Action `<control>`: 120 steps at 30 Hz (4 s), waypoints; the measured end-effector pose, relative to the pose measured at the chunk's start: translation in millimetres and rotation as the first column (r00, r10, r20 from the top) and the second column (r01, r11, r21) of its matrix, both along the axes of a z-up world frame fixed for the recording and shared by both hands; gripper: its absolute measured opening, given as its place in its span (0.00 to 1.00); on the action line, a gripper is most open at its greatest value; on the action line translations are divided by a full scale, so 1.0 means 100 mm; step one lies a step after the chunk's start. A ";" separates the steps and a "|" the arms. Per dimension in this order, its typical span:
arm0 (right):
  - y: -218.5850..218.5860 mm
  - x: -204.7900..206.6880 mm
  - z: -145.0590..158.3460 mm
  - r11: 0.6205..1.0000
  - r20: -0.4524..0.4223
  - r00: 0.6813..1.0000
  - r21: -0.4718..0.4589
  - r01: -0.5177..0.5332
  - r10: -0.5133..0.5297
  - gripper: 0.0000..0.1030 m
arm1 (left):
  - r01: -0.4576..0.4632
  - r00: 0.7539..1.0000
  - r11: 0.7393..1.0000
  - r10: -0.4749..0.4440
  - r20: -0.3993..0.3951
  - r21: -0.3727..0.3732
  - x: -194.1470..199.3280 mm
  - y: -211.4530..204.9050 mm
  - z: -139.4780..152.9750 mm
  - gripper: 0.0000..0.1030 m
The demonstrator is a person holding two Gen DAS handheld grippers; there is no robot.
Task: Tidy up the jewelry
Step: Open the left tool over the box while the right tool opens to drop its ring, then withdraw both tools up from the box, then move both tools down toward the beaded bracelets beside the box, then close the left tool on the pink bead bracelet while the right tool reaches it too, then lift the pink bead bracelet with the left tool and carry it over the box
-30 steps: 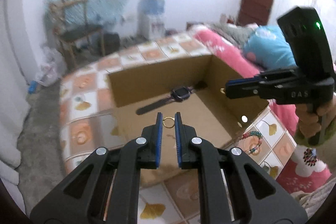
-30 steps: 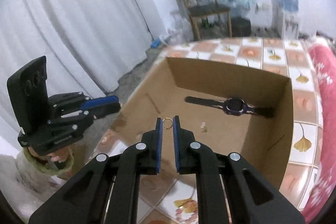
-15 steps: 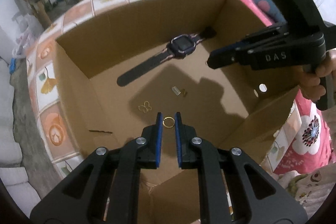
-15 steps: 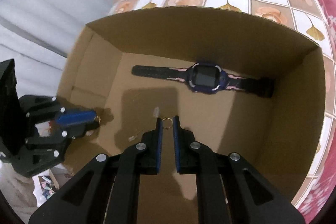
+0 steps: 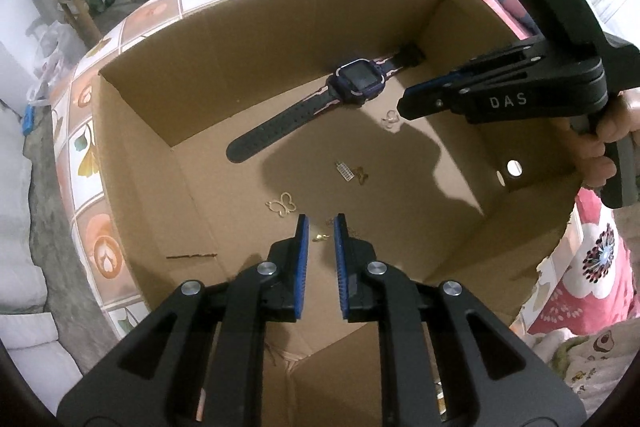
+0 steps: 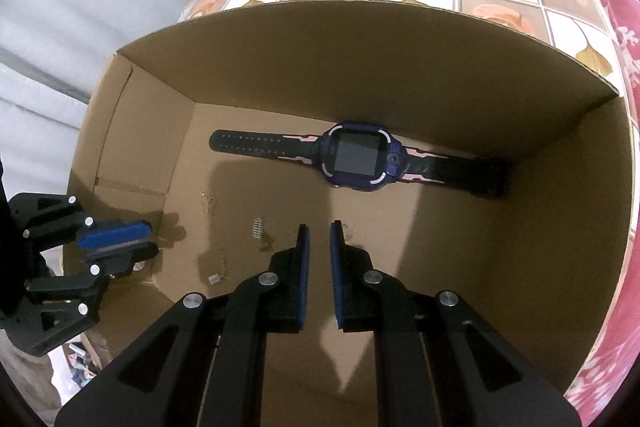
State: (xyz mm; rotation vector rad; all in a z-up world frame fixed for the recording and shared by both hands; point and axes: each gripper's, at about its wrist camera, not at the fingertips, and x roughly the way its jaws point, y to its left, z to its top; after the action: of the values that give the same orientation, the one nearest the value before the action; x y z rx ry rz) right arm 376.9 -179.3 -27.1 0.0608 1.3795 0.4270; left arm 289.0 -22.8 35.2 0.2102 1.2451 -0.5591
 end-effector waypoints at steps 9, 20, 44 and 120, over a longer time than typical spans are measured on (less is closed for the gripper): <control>-0.06 -0.09 0.17 0.999 0.042 0.999 0.034 0.011 -0.013 0.27 | -0.012 0.999 1.000 0.012 0.036 -0.022 -0.01 0.00 0.12 0.31; -0.29 -0.60 0.92 0.980 0.226 0.973 0.198 0.001 -0.046 0.28 | -0.076 0.963 0.987 0.110 0.247 -0.143 -0.40 0.45 0.81 0.45; -0.32 -2.35 -0.05 0.969 0.174 0.970 0.208 0.135 -0.172 0.34 | -0.138 0.954 0.948 0.206 0.220 -0.286 -1.84 0.36 -0.10 0.60; -0.02 -2.59 0.22 0.993 0.415 0.909 -0.086 0.079 -0.036 0.09 | -0.127 0.893 0.980 0.181 0.411 -0.156 -2.21 0.15 -0.03 0.01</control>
State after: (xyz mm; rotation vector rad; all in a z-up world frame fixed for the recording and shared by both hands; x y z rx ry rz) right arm 117.4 -181.7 -5.1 -0.0699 0.9754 0.2981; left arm 68.1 -7.6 32.0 0.1165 0.7907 -0.4225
